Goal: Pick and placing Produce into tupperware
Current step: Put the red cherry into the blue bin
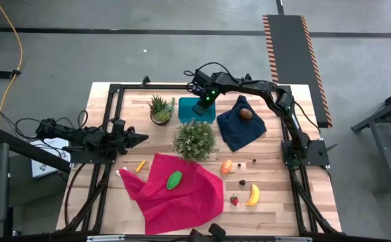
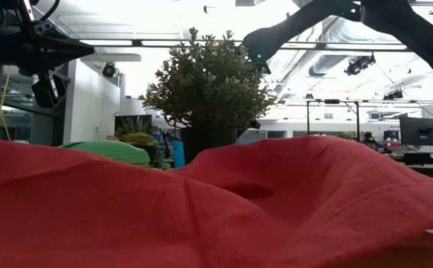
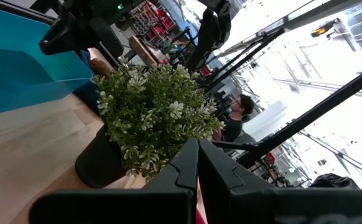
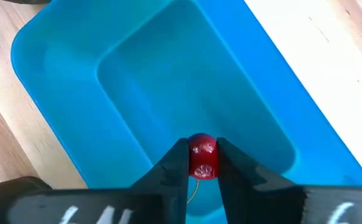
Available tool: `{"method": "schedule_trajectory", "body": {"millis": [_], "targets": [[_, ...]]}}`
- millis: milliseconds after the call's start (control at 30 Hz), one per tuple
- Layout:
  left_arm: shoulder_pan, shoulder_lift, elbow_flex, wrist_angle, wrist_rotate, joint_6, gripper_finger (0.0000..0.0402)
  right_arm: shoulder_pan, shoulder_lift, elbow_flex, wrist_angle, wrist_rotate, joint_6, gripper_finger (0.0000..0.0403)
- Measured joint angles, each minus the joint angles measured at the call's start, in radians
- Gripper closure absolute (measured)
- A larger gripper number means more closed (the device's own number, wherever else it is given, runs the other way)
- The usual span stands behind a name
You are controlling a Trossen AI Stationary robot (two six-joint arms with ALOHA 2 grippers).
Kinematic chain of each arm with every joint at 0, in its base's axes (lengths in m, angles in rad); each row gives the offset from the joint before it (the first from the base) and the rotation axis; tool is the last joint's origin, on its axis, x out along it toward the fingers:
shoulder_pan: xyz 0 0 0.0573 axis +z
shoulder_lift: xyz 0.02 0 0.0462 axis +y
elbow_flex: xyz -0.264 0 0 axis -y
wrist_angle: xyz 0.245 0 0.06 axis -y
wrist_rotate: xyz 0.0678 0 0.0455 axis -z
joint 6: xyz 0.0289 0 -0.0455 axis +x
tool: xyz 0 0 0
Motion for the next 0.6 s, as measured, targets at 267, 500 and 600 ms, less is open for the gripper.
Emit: {"method": "schedule_trajectory", "body": {"millis": [267,500,600], "targets": [[0.000,0.000,0.000,0.000,0.000,0.001,0.0401,0.000,0.000,0.000,0.000,0.000,0.003,0.0325],[0.000,0.000,0.000,0.000,0.000,0.003,0.0401,0.000,0.000,0.000,0.008,0.000,0.003,0.0312],[0.000,0.000,0.000,0.000,0.000,0.003,0.0401,0.000,0.000,0.000,0.009,0.000,0.020,0.0311]]}}
